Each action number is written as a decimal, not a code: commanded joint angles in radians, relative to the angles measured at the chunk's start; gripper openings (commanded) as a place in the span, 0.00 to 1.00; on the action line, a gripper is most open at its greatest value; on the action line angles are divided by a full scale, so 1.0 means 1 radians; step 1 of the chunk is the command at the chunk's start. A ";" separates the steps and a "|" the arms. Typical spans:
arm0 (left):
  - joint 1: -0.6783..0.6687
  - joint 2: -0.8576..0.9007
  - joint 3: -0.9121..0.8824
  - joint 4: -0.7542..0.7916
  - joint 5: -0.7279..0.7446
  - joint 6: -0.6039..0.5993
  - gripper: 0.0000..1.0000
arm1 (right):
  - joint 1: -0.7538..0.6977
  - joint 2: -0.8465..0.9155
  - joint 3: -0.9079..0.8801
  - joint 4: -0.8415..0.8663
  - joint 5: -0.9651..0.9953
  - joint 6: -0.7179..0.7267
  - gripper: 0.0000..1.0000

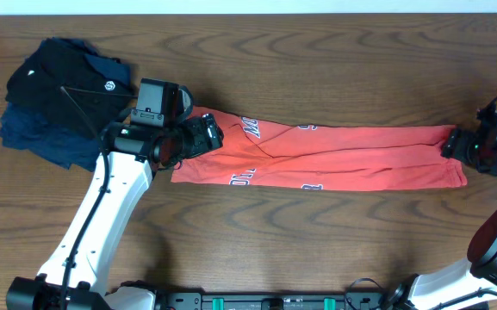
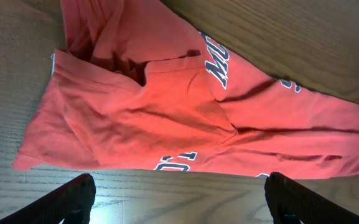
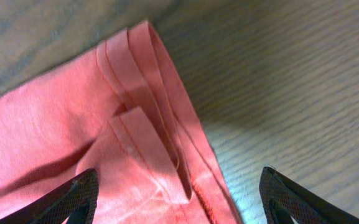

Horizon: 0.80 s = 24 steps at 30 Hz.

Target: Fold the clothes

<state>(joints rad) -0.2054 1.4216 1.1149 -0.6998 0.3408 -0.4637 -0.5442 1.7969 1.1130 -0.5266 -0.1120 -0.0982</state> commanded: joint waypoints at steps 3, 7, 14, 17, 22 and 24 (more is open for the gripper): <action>0.003 0.003 0.008 -0.003 0.006 0.017 0.89 | 0.003 0.041 0.017 0.010 -0.005 -0.005 0.80; 0.003 0.003 0.008 -0.003 0.006 0.017 0.89 | 0.003 0.080 0.017 0.011 -0.045 -0.008 0.77; 0.003 0.003 0.008 -0.003 0.006 0.017 0.89 | 0.013 0.103 0.017 0.014 -0.053 -0.009 0.67; 0.003 0.003 0.008 -0.003 0.006 0.017 0.89 | 0.018 0.105 0.010 0.011 -0.053 -0.009 0.55; 0.003 0.003 0.008 -0.003 0.006 0.017 0.89 | 0.017 0.105 -0.011 0.011 -0.051 -0.009 0.38; 0.003 0.003 0.008 -0.003 0.006 0.017 0.89 | 0.017 0.105 -0.012 0.011 -0.049 -0.009 0.31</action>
<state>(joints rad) -0.2054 1.4216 1.1149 -0.6998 0.3412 -0.4637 -0.5362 1.8900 1.1126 -0.5140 -0.1577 -0.1104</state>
